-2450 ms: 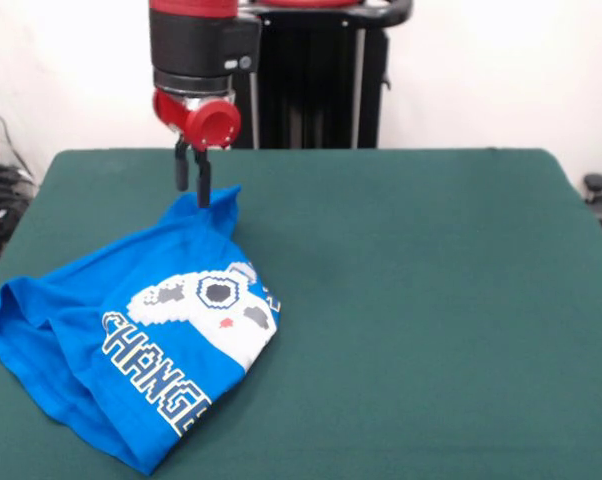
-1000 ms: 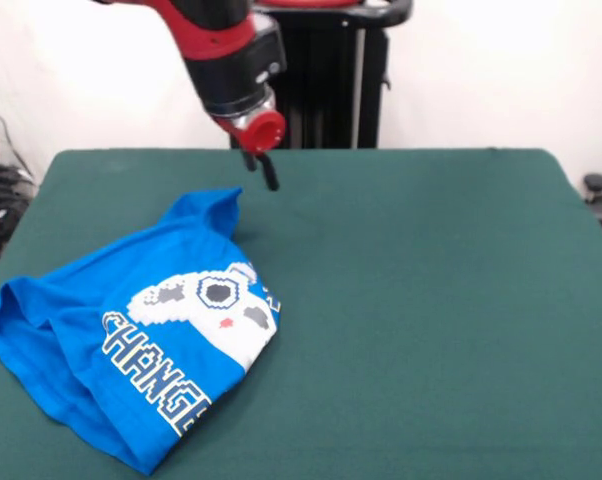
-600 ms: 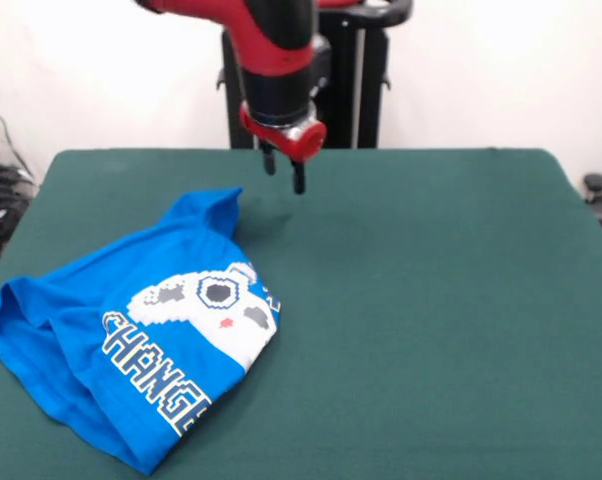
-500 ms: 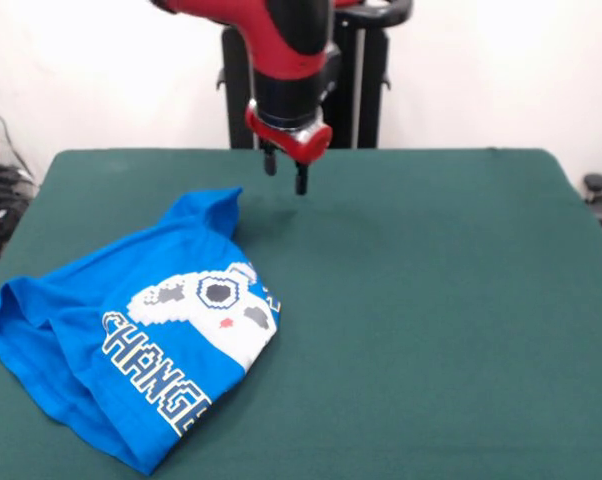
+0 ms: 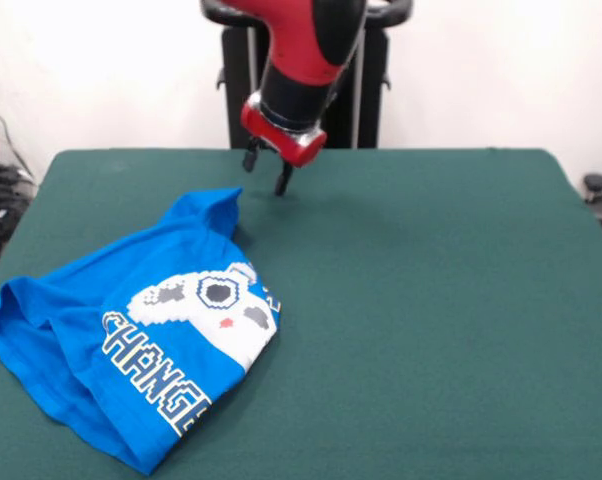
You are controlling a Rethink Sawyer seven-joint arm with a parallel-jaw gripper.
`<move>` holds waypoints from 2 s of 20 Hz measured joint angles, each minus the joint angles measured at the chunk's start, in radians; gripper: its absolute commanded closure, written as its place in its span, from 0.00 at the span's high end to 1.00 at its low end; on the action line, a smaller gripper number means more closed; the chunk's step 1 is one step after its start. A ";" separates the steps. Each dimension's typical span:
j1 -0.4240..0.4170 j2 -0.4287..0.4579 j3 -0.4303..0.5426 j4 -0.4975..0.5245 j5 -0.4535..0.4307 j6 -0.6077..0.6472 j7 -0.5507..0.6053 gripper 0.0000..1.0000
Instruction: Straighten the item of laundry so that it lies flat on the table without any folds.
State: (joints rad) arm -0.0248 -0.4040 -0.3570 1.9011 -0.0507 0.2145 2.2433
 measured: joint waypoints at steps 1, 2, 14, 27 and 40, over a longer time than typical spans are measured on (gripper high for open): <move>0.010 0.011 -0.020 -0.006 0.009 -0.016 0.001 1.00; 0.020 0.022 -0.042 -0.011 0.020 -0.034 0.003 1.00; 0.016 0.070 -0.135 -0.026 0.124 -0.340 0.008 1.00; -0.185 -0.021 -0.038 -0.025 0.123 -0.318 0.008 1.00; -0.205 -0.078 0.015 -0.026 0.123 -0.115 0.008 1.00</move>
State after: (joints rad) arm -0.2300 -0.4823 -0.3418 1.8753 0.0726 0.0998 2.2508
